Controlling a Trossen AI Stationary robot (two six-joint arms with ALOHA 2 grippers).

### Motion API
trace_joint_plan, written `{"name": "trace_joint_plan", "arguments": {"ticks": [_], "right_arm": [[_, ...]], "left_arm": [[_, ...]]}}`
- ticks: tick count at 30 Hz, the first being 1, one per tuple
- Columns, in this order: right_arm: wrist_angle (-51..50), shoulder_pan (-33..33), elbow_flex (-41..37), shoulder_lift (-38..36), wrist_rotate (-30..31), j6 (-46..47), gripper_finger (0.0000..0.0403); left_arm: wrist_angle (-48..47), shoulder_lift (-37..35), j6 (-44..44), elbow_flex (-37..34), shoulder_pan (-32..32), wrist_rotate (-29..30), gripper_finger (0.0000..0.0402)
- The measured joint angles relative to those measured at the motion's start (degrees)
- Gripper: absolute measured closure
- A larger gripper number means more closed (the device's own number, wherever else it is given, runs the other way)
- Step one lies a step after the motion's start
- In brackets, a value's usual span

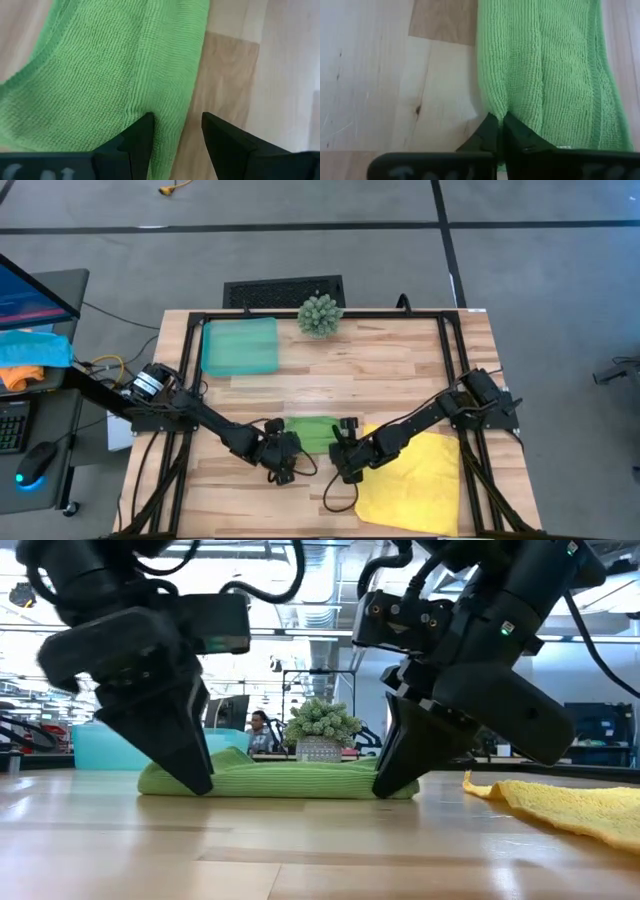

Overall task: Roll microfiber towels into tight, uniform cylinder then place into a basket
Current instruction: Roll the green towel

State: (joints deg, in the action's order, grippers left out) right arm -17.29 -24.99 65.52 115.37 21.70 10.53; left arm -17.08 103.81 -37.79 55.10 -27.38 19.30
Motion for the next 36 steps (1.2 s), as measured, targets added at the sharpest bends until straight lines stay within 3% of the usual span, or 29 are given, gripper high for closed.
{"name": "trace_joint_plan", "arguments": {"ticks": [10, 15, 20, 24, 29, 36], "right_arm": [[-0.2, 0.2, 0.0, -0.1, -1.6, 0.0, 0.0392], [-0.1, 0.3, 0.0, -0.1, -1.8, 0.0, 0.0378], [-0.2, 0.5, -0.1, -0.1, -2.1, 0.0, 0.0387], [-0.2, 0.4, -0.1, -0.1, -2.1, 0.1, 0.0387], [-0.2, 0.4, -0.1, -0.1, -2.2, 0.1, 0.0381], [-0.2, 0.4, -0.1, -0.1, -2.2, 0.1, 0.0385]], "left_arm": [[-7.7, -3.3, 4.5, 0.0, -6.5, 10.6, 0.0237], [-7.2, -3.3, 11.8, 0.1, -11.1, 15.1, 0.0237], [-7.0, -3.3, 12.7, 0.0, -12.3, 18.1, 0.0237], [-7.0, -3.3, 13.4, -0.3, -10.4, 17.0, 0.0237], [-5.8, -3.3, 15.8, -0.3, -7.2, 10.2, 0.0237], [-5.7, -3.4, 16.2, -1.0, -5.9, 10.4, 0.0237]]}}
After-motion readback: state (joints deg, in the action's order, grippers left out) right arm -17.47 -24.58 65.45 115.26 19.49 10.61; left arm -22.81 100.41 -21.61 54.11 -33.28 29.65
